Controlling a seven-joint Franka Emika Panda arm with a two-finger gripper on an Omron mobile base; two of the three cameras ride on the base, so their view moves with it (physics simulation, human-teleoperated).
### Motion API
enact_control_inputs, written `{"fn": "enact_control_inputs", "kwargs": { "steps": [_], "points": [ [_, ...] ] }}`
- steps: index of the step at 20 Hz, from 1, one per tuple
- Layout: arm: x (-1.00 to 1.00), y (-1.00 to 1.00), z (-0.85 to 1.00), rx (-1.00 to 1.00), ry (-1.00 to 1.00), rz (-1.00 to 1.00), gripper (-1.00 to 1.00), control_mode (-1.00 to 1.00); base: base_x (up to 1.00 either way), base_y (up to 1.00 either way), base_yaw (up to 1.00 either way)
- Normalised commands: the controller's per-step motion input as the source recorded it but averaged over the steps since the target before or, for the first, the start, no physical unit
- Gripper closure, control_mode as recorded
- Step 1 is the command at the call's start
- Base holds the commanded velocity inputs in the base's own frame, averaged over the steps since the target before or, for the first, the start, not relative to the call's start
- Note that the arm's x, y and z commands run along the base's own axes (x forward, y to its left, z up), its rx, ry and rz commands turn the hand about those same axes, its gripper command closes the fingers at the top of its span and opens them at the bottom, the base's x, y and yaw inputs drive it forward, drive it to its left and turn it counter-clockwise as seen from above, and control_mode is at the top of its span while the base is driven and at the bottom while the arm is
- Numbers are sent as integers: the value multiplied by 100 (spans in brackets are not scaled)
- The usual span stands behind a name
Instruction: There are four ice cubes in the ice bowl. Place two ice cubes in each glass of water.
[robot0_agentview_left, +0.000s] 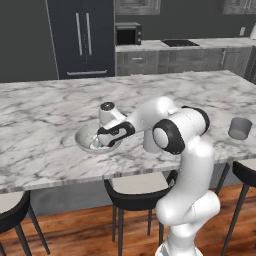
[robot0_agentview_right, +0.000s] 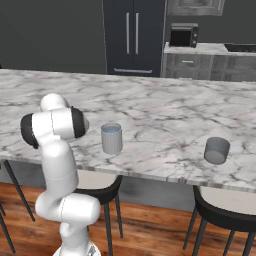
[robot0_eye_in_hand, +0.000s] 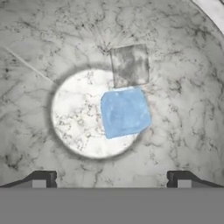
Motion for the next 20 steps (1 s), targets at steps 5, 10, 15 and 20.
{"fn": "enact_control_inputs", "kwargs": {
  "steps": [5,10,15,20],
  "points": [
    [17,4,-18,0,0,0,-100,-100,0,0,0],
    [19,9,-24,-2,0,0,-100,-100,0,0,0],
    [20,2,-14,0,0,0,-100,-100,0,0,0],
    [23,5,-9,0,0,0,-100,-100,0,0,0]
  ]
}}
